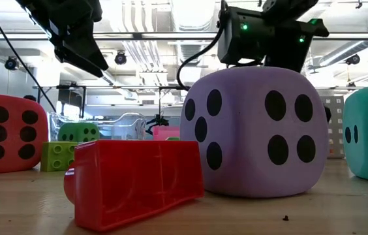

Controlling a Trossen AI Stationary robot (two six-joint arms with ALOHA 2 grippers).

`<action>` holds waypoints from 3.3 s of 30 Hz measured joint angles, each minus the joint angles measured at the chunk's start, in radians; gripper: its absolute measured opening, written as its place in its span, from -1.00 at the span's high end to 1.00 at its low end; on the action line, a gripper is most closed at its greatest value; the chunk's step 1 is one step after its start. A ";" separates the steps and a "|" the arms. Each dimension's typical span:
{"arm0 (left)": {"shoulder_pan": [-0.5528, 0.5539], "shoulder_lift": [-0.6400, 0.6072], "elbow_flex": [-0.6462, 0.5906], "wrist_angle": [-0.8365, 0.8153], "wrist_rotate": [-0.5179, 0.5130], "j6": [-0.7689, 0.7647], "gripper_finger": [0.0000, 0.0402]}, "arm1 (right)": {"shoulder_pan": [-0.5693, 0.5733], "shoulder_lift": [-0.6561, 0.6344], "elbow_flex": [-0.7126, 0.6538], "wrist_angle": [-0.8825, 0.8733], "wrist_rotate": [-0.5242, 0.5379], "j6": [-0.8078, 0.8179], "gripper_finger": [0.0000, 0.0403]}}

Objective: Pick & Place Toys
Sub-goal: Put the yellow deck of cards into the pink bin

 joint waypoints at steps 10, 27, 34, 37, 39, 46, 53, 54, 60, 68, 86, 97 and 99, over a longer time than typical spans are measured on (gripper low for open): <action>0.000 0.000 0.000 0.000 0.002 -0.003 -0.42 | -0.010 0.111 0.088 -0.057 -0.010 -0.058 -0.91; 0.000 0.000 0.000 -0.003 0.006 -0.003 -0.42 | -0.009 0.155 0.152 -0.141 -0.015 -0.041 -0.89; 0.000 0.000 0.000 -0.004 0.013 -0.006 -0.42 | -0.007 0.159 0.152 -0.129 -0.008 -0.043 -0.51; 0.000 0.000 0.000 -0.005 0.013 -0.006 -0.42 | -0.007 0.159 0.152 -0.130 -0.005 -0.043 -0.51; 0.000 0.000 0.000 -0.005 0.013 -0.006 -0.42 | -0.007 0.159 0.151 -0.130 -0.006 -0.042 -0.51; 0.000 0.000 0.000 -0.006 0.016 -0.006 -0.42 | -0.003 0.160 0.161 -0.138 -0.008 -0.062 -0.51; 0.000 0.000 0.000 -0.006 0.016 -0.007 -0.42 | 0.004 0.146 0.204 -0.143 -0.024 -0.168 -0.51; 0.000 0.000 0.000 -0.006 0.016 -0.007 -0.42 | 0.005 0.140 0.211 -0.143 -0.026 -0.183 -0.51; 0.000 0.000 0.000 -0.008 0.016 -0.007 -0.42 | 0.008 0.092 0.256 -0.141 -0.018 -0.283 -0.51; 0.000 0.000 0.000 -0.009 0.016 -0.010 -0.42 | -0.006 -0.024 0.311 -0.145 0.030 -0.459 -0.51; 0.000 0.000 0.000 -0.002 0.032 -0.022 -0.42 | -0.343 -0.112 0.349 -0.100 -0.058 -0.903 -0.51; 0.000 0.000 0.000 -0.002 0.032 -0.034 -0.42 | -0.457 0.016 0.348 0.020 -0.195 -1.037 -0.51; 0.000 0.000 0.000 -0.001 0.032 -0.034 -0.42 | -0.461 0.036 0.348 0.035 -0.196 -1.047 -0.51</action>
